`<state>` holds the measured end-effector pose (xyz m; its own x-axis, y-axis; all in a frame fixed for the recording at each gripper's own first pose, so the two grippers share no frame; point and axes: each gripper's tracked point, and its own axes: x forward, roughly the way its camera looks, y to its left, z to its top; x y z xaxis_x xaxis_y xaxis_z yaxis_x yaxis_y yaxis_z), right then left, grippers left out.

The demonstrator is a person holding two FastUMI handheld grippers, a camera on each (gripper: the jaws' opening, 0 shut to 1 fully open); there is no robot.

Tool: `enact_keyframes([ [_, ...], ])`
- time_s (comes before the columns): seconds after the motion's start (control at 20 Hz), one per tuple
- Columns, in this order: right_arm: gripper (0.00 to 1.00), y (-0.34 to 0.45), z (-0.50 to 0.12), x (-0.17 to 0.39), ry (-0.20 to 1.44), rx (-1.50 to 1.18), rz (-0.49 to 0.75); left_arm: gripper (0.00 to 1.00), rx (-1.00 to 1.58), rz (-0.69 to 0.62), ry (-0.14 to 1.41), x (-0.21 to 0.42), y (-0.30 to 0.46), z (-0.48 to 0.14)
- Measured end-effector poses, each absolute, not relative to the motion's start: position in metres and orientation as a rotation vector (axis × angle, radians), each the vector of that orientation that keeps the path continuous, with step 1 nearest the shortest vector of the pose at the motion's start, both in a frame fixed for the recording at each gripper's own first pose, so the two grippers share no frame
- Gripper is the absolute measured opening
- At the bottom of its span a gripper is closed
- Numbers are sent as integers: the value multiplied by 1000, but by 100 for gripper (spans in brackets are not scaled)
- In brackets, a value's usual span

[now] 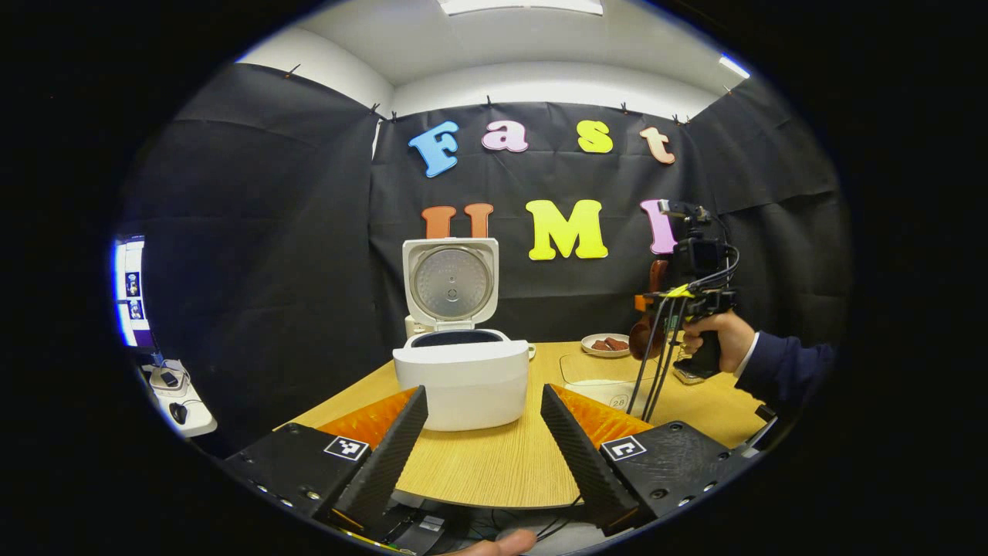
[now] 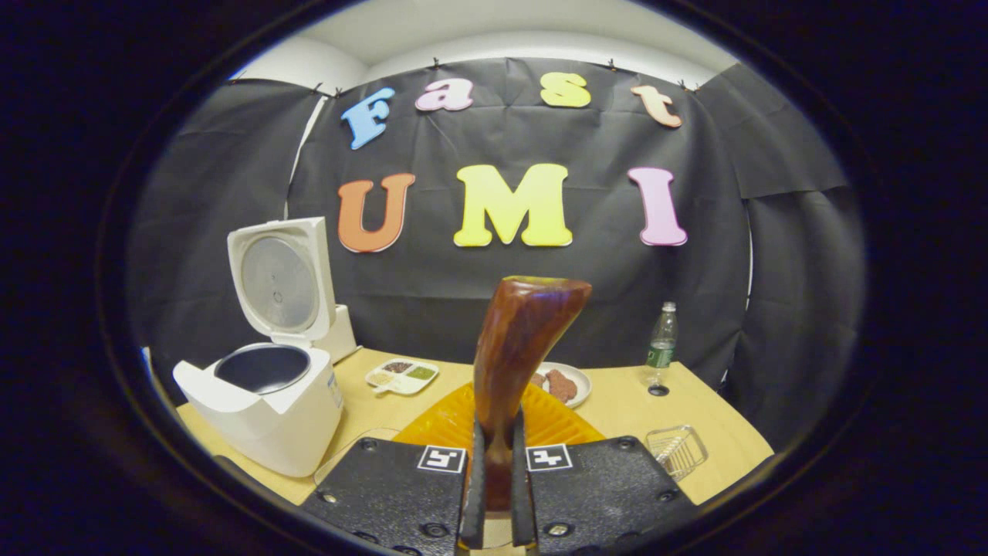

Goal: Close the left gripper, press the button to open the rice cooker; take a wooden spoon from the chopstick holder with the right hand, scoop a spoonful of rice and pour it into the rice cooker, then put the wooden spoon back into the chopstick holder.

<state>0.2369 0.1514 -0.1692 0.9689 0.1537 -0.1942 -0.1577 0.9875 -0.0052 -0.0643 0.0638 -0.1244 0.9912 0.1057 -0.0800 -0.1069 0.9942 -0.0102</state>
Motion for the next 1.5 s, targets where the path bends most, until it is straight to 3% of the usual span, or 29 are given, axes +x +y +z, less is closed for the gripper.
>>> enact_keyframes([
  [0.35, 16, 164, -239, 238, 282, -58, 87, 94, 0, 133, 95, -59, 71, -134],
  [0.65, 17, 224, -264, 219, 385, 174, 296, 94, -11, 136, 116, -54, 69, -141],
  [0.9, 17, 226, -267, 222, 426, 251, 330, 94, -12, 138, 130, -46, 67, -139],
  [1.25, 16, 192, -276, 228, 576, 655, 293, 94, -3, 133, 147, -6, 66, -114],
  [1.5, 16, 166, -258, 235, 518, 885, 285, 94, 14, 128, 149, 22, 67, -106],
])
